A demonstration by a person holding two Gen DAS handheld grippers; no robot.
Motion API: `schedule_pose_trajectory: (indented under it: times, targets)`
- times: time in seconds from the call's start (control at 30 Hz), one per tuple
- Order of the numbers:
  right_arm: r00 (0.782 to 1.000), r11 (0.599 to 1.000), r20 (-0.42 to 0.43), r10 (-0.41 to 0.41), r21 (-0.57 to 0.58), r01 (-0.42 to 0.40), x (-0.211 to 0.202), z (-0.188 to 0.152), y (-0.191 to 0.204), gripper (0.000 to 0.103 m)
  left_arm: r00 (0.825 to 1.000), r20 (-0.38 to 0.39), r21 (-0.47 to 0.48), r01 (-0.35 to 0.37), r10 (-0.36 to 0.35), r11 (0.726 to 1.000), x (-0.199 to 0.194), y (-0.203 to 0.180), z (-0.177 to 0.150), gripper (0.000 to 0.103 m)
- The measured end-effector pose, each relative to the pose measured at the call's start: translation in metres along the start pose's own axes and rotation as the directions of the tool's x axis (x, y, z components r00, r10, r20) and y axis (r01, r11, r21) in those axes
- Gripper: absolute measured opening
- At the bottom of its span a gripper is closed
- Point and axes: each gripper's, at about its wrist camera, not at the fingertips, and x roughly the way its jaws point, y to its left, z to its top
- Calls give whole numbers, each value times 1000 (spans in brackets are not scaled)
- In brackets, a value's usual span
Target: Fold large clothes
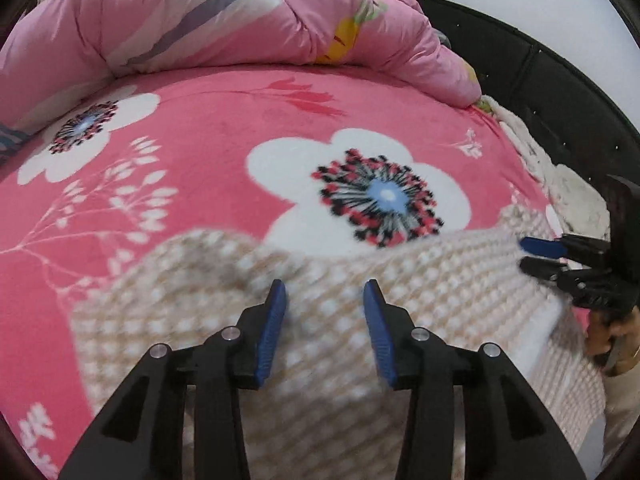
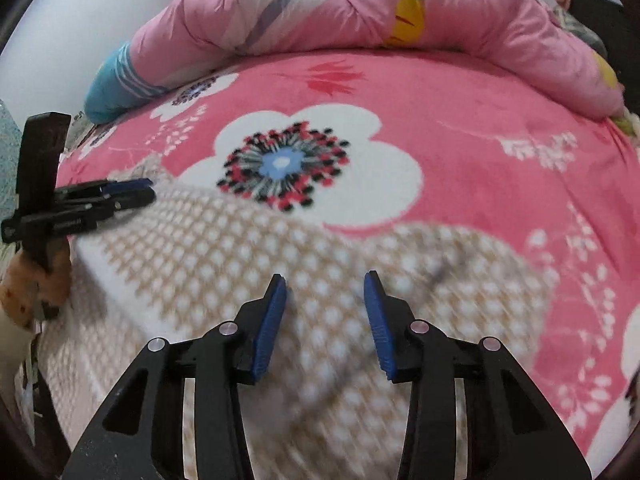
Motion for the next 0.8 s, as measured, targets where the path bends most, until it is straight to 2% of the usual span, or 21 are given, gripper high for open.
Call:
schedule_pose_trajectory:
  times: [0.07,0.17,0.23,0.3,0.33,0.37,0.4,0.47,0.57,0.6,0.67,0.8]
  targets:
    - [1000,1000,2,-30,5,30,-15,4,4,39,998,61,-4,17,-16,1000,-19,3,4,40]
    - [997,1000,77,13,-8,-13,-33,19,19,39,980,172,29,96,-99,995,-42,-12,15,39]
    - [996,998,72,45,-46,-42,-24,30,39,39,975,164,50,142,-148,989,-40,-29,20,38]
    - [999,992,26,43,-118,-39,-2,30,61,39,981,55,96,180,-186,979,-20,-54,19,39]
    - [1000,989,-2,24,-143,-24,8,26,67,39,985,-33,125,171,-168,977,-4,-66,13,39]
    - [999,986,-36,-5,-169,-1,20,17,70,39,987,-112,153,128,-112,980,13,-73,3,39]
    - [999,983,-39,-11,-183,3,23,6,68,39,989,-125,175,105,-84,979,18,-75,-4,39]
    - [1000,982,-26,-1,-191,-4,13,-13,56,39,992,-80,221,113,-97,969,7,-69,-21,39]
    - [1000,983,-24,-15,-183,11,-10,-41,35,39,988,-82,179,145,-132,973,-13,-46,-38,39]
    - [999,984,-30,-28,-175,22,-16,-46,34,39,988,-78,177,142,-130,974,-19,-42,-41,39]
    - [994,990,-63,-85,-122,77,-29,-51,23,48,995,-56,191,91,-82,977,-32,-40,-46,40]
    - [999,999,32,-19,-25,19,-62,-41,29,50,997,31,242,56,-65,969,-67,-53,-52,39]
